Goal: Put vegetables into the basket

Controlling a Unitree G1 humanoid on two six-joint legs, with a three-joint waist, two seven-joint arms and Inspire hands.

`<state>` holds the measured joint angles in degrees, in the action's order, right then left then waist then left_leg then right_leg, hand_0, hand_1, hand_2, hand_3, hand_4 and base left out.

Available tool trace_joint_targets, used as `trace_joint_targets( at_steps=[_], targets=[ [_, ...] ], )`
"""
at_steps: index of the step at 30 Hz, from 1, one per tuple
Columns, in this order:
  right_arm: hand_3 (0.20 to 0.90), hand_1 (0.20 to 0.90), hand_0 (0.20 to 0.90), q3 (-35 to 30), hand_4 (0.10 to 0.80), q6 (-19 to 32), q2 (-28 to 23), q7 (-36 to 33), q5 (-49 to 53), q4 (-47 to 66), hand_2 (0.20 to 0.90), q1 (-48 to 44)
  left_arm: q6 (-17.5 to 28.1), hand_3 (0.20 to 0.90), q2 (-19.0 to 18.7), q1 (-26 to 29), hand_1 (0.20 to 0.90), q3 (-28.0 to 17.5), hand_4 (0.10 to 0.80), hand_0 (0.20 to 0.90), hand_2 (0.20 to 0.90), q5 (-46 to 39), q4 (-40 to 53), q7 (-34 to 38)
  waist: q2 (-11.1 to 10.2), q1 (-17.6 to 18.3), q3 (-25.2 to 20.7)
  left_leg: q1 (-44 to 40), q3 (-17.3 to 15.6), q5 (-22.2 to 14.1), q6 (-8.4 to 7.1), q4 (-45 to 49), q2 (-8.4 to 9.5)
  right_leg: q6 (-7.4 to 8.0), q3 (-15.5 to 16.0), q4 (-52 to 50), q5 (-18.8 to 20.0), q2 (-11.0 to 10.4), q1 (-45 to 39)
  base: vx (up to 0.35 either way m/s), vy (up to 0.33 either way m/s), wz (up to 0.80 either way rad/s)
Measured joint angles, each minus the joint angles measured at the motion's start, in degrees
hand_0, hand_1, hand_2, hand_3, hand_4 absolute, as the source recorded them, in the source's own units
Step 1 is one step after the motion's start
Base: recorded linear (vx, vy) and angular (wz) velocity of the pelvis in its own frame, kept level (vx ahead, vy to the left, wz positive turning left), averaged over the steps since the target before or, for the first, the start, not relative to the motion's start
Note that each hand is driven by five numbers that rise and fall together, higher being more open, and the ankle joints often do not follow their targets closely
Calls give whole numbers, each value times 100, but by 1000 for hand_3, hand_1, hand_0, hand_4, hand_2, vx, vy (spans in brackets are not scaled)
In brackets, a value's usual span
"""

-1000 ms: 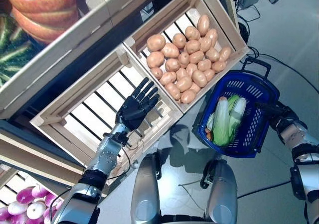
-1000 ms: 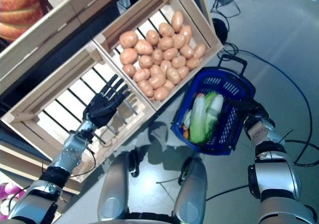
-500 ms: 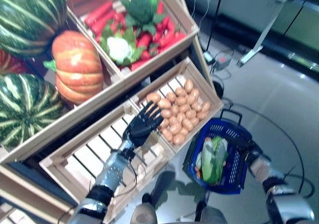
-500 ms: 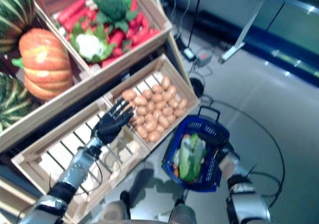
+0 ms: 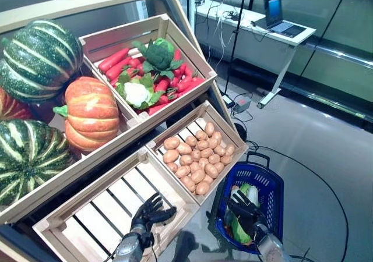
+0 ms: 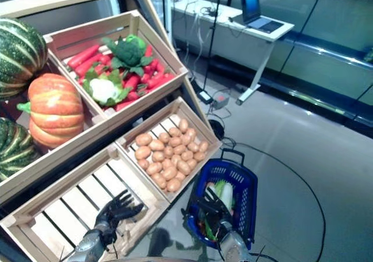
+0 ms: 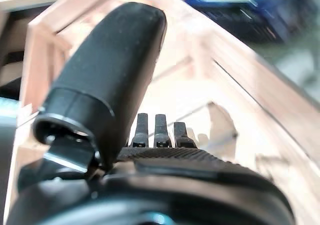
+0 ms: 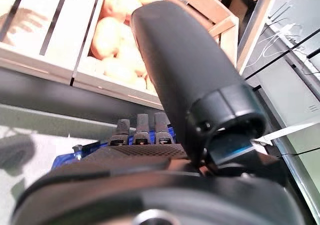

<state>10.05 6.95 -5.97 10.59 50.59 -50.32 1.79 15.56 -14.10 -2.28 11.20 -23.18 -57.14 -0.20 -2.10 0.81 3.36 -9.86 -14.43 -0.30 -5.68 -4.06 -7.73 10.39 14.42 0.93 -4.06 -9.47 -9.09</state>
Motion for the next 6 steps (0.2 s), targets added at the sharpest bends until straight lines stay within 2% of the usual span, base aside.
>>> trace_joint_targets(
  at_steps=[6],
  targets=[
    [900,900,900,0,800,-7,-4,65,211,-492,900,164,13,900,99,-20,900,200,800,900,900,709,-863,383,42,136,-79,-31,-11,33,7,-14,-1,-2,-39,0,21,7,-1,1,5,-1]
  ],
)
